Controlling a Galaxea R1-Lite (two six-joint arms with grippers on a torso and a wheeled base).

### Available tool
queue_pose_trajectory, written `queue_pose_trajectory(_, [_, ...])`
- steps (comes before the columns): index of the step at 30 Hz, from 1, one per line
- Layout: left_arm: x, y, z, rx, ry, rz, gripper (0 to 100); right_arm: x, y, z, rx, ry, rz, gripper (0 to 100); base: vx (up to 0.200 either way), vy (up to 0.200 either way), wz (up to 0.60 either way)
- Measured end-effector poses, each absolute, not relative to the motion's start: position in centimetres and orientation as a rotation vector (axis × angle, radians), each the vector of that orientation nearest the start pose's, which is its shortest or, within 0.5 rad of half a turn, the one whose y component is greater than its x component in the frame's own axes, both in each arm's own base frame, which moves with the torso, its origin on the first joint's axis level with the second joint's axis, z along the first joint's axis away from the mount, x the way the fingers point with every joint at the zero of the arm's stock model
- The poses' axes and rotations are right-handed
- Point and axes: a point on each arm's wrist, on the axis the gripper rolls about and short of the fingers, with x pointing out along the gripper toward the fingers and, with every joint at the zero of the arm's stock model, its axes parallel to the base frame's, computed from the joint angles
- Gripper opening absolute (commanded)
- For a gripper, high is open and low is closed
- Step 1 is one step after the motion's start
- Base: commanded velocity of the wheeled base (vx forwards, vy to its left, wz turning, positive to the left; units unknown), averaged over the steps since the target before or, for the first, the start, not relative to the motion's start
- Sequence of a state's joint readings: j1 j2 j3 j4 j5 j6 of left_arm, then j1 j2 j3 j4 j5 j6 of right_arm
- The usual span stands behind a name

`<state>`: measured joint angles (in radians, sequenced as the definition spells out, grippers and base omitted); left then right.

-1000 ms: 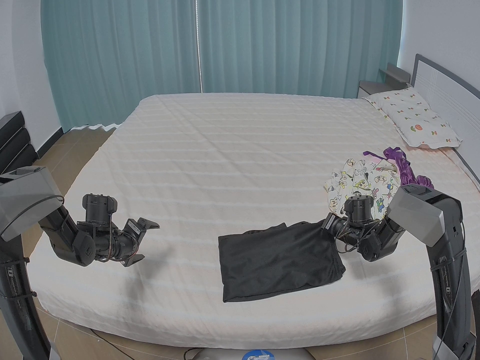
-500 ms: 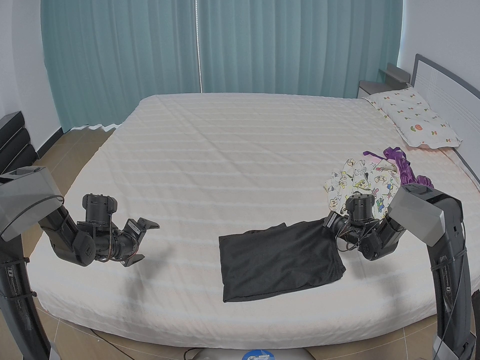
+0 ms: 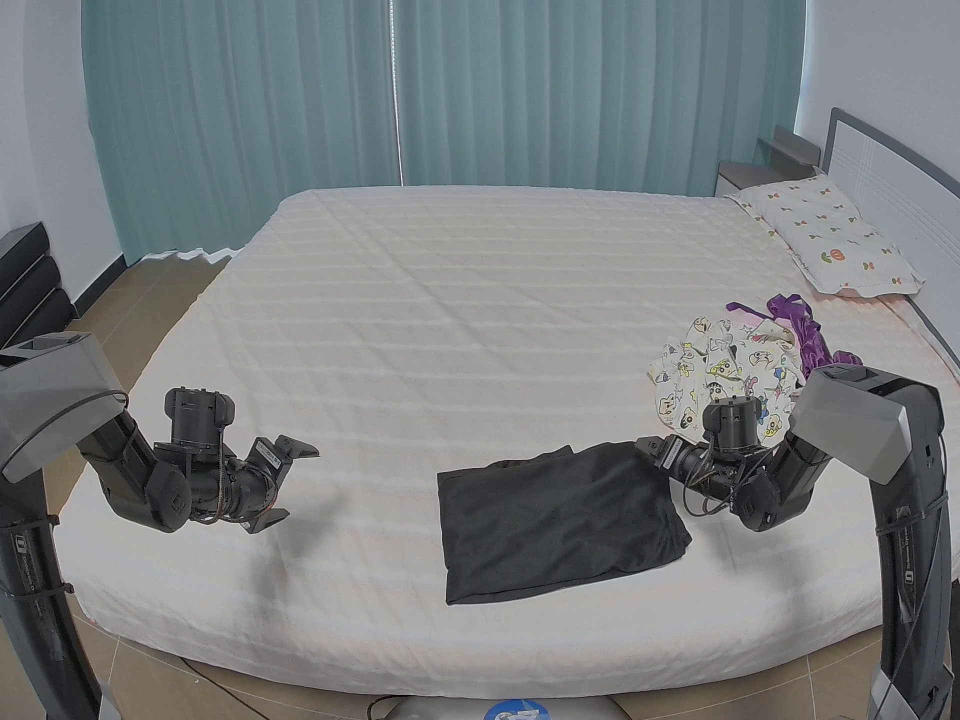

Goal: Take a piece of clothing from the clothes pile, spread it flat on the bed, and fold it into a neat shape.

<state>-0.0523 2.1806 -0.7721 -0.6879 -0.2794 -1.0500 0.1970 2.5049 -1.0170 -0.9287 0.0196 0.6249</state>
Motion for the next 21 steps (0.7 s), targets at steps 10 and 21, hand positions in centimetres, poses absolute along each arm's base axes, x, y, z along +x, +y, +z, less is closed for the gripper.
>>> queue_pose_trajectory(10, [35.0, -2.5, 1.9, -1.074, 0.823, 0.091, 100, 38.0, 7.7, -3.6, 0.466, 0.691, 0.149, 100, -0.12, 0.0, 0.0])
queue_pose_trajectory(21, [35.0, -2.5, 1.8, -1.074, 0.824, 0.091, 100, 37.2, 7.3, -3.7, 0.409, 0.704, 0.159, 100, 0.0, 0.0, 0.0])
